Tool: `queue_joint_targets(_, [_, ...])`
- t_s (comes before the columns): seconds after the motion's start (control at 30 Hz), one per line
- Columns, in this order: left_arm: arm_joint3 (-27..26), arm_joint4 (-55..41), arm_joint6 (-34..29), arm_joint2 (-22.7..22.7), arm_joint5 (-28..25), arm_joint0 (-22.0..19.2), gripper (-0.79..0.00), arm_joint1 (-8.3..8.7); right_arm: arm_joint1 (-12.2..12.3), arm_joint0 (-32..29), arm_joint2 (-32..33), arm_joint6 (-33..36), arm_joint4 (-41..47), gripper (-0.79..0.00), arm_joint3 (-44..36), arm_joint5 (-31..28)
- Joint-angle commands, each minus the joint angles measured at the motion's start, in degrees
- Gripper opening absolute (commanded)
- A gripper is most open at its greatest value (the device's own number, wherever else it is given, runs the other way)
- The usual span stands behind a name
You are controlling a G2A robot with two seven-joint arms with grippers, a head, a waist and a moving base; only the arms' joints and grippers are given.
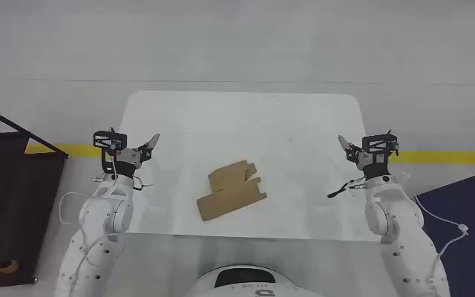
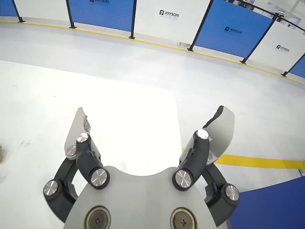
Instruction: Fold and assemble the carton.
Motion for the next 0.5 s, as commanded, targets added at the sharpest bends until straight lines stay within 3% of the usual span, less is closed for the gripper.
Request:
queue_joint_targets(0.0, [0.0, 0.0, 0.0, 0.0, 0.0, 0.0, 0.0, 0.0, 0.0, 0.0, 0.0, 0.0, 0.0, -0.001, 0.0, 0.0])
queue_joint_targets(0.17, [0.0, 0.0, 0.0, 0.0, 0.0, 0.0, 0.0, 0.0, 0.0, 0.6, -8.7, 1.2, -15.2, 0.0, -1.6, -3.2])
queue_joint_targets(0.27, [0.0, 0.0, 0.0, 0.0, 0.0, 0.0, 0.0, 0.0, -0.4, 1.0, -14.1, 2.3, -24.5, 0.0, -2.1, -0.9])
queue_joint_targets(0.47, [0.0, 0.0, 0.0, 0.0, 0.0, 0.0, 0.0, 0.0, -0.8, 0.3, -17.4, 3.0, -28.2, 0.0, -3.5, 1.2])
